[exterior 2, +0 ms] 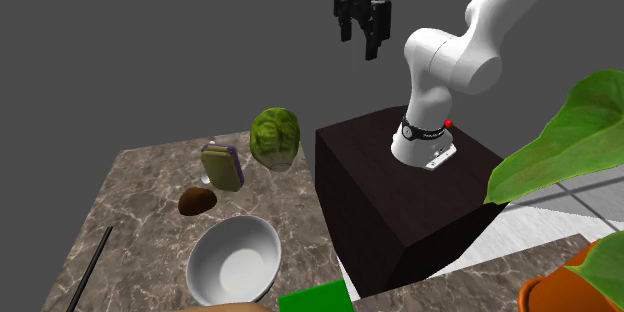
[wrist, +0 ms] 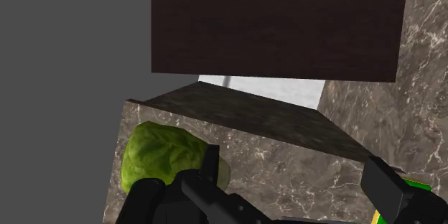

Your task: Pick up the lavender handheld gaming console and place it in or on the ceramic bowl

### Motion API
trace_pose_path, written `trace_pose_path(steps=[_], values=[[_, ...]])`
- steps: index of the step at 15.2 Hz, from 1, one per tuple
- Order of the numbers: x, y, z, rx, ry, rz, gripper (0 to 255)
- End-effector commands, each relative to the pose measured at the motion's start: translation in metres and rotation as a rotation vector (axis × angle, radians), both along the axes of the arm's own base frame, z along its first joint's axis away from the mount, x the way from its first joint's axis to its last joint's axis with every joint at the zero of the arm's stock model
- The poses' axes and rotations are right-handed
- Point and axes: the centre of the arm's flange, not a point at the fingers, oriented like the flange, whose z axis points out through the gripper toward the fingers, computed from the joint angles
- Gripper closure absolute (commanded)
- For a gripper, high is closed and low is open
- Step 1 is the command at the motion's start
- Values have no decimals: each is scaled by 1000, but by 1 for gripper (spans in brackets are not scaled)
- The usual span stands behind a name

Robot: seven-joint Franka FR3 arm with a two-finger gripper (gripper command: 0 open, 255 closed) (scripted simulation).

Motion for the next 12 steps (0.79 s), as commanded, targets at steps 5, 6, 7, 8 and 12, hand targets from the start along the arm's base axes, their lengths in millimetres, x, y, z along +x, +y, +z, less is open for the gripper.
trace_pose_path(steps=[5, 6, 7, 8, 12], values=[[34, -11, -35, 0, -25, -15, 0], [42, -13, -44, -1, -31, -18, 0], [51, -16, -52, -1, -38, -22, 0], [59, -19, -61, -1, -44, -26, 0], [94, -31, -95, -1, -69, -40, 0]])
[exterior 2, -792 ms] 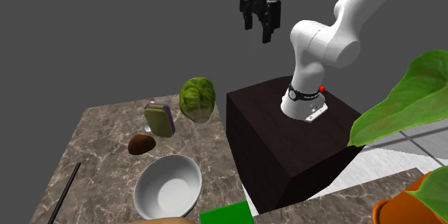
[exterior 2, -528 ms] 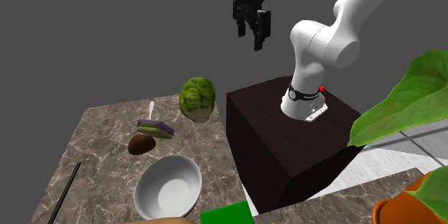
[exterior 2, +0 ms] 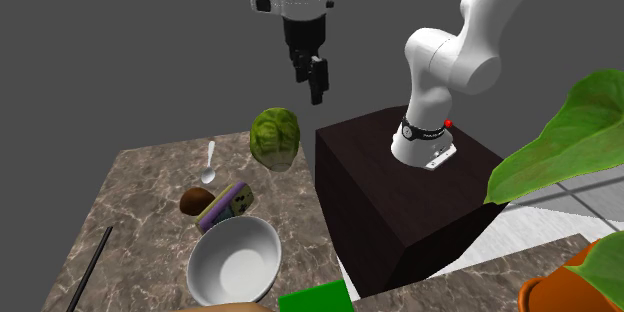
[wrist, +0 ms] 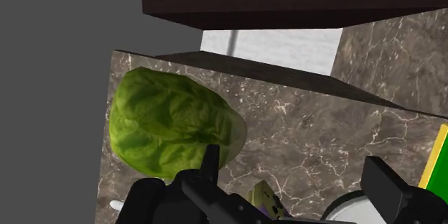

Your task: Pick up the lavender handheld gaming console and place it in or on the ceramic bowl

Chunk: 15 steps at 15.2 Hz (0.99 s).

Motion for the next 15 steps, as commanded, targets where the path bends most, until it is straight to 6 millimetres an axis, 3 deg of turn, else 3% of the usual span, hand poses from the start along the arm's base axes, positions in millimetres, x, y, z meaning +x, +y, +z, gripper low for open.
trace_pose_path(steps=[1, 15], values=[[14, -7, -16, -1, -16, -7, 0], [142, -52, -126, -2, -104, -59, 0]])
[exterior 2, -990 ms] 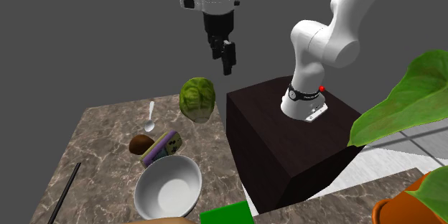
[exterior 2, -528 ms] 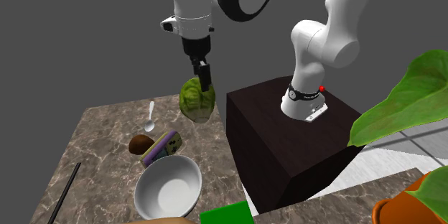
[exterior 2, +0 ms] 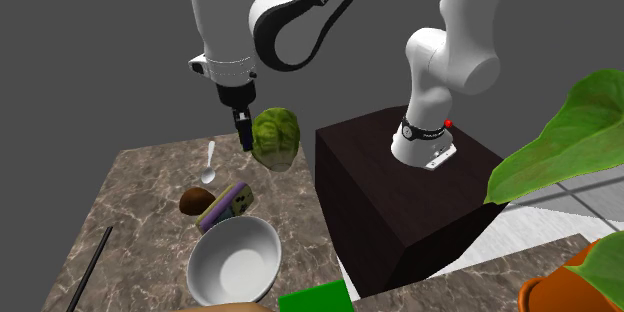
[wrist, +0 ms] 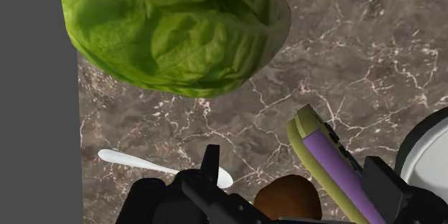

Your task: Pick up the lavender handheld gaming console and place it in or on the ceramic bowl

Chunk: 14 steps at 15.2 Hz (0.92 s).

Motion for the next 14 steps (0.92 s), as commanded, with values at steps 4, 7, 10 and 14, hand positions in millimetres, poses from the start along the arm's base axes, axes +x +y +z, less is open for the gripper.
trace_pose_path(steps=[4, 7, 10, 14], values=[[40, -14, -35, -1, -28, -16, 0], [41, -15, -51, -1, -28, -16, 0], [42, -16, -67, -1, -28, -16, 0], [42, -16, -75, -1, -28, -16, 0]])
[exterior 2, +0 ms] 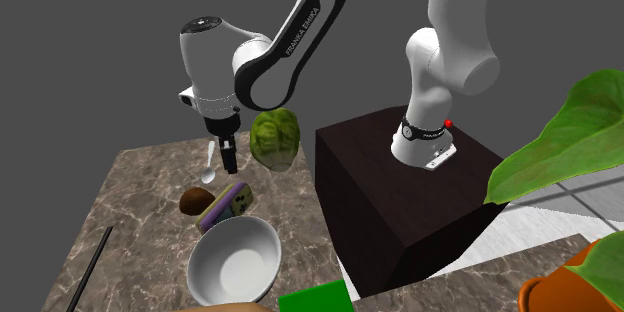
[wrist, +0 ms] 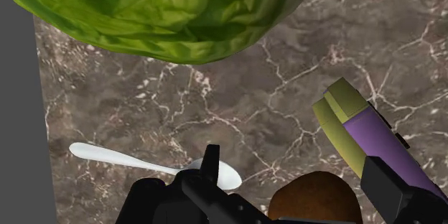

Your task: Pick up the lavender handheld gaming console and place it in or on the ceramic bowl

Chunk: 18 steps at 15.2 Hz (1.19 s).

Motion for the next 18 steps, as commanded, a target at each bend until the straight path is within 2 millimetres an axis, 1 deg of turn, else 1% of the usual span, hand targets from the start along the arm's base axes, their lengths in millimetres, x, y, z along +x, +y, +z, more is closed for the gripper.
trace_pose_path(steps=[1, 5, 6, 15, 16, 18], values=[[0, 0, -1, 0, 0, 0, 0], [0, 0, -1, 0, 0, 0, 0], [0, 0, -1, 0, 0, 0, 255], [0, 0, -1, 0, 0, 0, 255], [0, 0, -1, 0, 0, 0, 0], [20, 15, -7, 17, 21, 185, 0]])
